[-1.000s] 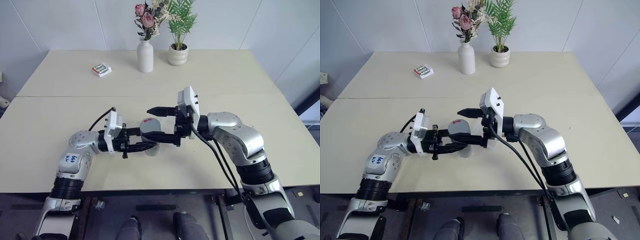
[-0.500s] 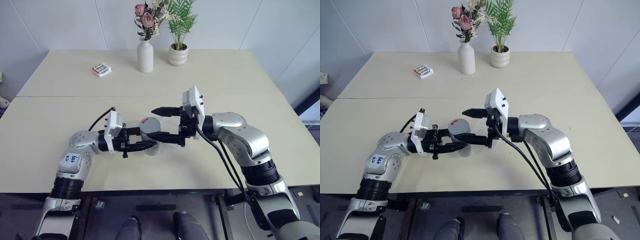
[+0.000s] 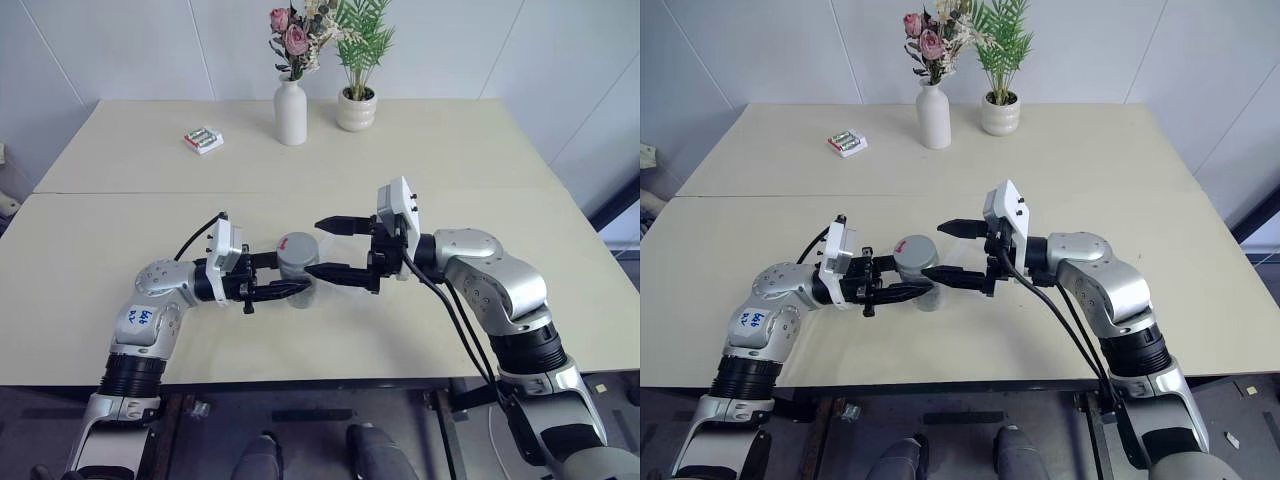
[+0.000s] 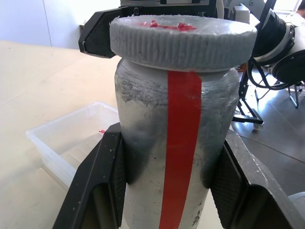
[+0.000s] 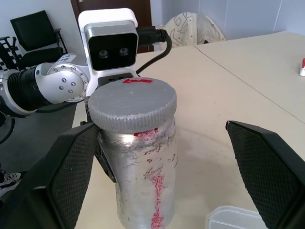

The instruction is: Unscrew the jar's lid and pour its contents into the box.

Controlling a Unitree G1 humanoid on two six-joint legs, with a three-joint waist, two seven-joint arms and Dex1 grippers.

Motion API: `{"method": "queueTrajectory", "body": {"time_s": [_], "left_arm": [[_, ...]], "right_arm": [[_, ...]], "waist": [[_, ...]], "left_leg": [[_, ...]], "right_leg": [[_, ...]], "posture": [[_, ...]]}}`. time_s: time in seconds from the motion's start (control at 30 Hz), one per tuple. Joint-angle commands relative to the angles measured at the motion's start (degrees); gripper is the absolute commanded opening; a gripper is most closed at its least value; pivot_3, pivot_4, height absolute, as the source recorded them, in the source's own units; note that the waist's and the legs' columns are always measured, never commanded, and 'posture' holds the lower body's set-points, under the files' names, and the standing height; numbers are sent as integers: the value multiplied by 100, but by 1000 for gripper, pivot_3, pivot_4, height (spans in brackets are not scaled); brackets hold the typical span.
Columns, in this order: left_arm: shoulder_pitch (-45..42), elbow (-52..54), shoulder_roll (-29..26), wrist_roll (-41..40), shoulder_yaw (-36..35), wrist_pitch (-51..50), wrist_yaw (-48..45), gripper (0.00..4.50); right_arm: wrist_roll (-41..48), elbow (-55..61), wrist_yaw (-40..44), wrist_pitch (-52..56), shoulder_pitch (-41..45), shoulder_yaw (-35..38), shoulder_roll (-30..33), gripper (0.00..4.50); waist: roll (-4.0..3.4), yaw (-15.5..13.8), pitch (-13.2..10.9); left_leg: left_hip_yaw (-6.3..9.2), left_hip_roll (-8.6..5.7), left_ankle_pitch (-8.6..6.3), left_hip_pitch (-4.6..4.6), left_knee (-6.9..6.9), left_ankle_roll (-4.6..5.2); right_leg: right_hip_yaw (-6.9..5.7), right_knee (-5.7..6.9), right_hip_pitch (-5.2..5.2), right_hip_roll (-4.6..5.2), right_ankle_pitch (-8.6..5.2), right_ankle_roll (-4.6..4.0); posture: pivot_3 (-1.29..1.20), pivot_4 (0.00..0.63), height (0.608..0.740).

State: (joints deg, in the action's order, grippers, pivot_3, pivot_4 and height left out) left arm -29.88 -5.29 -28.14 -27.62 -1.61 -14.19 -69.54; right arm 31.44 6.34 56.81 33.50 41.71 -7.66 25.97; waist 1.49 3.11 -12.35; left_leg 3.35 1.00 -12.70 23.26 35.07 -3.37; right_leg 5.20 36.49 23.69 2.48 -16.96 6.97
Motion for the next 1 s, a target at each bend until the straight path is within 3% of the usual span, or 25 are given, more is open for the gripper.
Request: {"method": "queueTrajectory", "body": {"time_s": [0.03,0.5,0.7,1.0], "left_arm": [[-50,208,-31,-113,9,87,-136,1939],[-28,224,-45,-112,-7,72,-156,1939],[-3,254,-56,-124,-14,54,-155,1939],[-3,263,-52,-127,4,42,-169,1939]], "right_arm": [[-38,-112,-52,-92,-36,397,215,4465],[120,-73,361,100,-128,456,455,4465],[652,256,410,467,-15,632,379,4465],[699,340,314,499,285,396,96,4465]], "waist": [[0,-6,0],[0,6,0],[0,6,0],[0,7,0]], "left_leg": [[0,-1,0,0,0,0],[-2,-1,0,-1,0,1],[-1,0,0,0,0,1],[0,0,0,-1,0,0]], "right_leg": [[0,0,0,0,0,0],[2,-2,-1,-1,0,1],[2,-2,-1,-2,0,1],[1,-1,-1,-1,0,1]], "posture": [[0,150,740],[0,150,740],[0,150,740],[0,150,740]]}}
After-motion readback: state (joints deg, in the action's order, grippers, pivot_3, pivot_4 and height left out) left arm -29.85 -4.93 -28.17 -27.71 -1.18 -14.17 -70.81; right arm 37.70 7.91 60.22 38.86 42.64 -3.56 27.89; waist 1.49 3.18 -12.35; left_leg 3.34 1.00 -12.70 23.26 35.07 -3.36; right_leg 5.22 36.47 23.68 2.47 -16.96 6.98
